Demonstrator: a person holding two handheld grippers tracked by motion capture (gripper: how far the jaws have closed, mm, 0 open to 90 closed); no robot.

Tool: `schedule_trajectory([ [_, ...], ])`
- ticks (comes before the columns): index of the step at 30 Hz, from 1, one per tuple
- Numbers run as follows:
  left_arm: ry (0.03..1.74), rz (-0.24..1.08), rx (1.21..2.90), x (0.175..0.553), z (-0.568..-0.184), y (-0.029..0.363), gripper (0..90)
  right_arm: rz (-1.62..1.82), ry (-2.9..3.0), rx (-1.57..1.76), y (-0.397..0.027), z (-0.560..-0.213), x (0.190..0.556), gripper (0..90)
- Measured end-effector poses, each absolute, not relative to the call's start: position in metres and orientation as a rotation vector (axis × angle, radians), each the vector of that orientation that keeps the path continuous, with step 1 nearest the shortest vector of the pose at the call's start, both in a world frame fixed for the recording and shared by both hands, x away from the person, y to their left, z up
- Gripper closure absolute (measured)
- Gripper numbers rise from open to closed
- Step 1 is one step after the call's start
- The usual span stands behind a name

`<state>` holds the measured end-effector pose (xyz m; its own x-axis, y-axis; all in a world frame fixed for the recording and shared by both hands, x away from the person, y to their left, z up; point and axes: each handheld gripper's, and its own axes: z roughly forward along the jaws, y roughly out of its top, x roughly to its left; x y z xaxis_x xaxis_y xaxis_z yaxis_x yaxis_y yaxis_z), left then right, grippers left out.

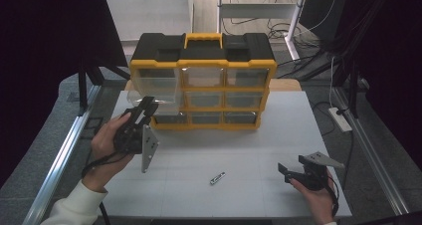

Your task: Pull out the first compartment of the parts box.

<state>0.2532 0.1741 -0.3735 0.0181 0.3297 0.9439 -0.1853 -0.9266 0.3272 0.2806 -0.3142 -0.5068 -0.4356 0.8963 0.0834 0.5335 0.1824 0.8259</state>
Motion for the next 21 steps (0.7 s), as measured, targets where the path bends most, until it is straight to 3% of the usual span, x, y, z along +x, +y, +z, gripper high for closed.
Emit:
schedule_trajectory([
  [11, 0.174, 1.919, 1.922, 0.255, -0.3738, 0.1759, 69.8, 1.153, 2.045, 1.342, -0.314, -0.5068, 0.2805, 13.7],
  [14, 0.179, 1.887, 1.93, 0.2558, -0.3744, 0.1763, 56.4, 1.152, 2.048, 1.342, -0.314, -0.5071, 0.2806, 13.7],
  [21, 0.186, 1.778, 1.933, 0.2496, -0.3735, 0.1781, 38.1, 1.151, 2.051, 1.342, -0.3139, -0.5075, 0.281, 13.7],
])
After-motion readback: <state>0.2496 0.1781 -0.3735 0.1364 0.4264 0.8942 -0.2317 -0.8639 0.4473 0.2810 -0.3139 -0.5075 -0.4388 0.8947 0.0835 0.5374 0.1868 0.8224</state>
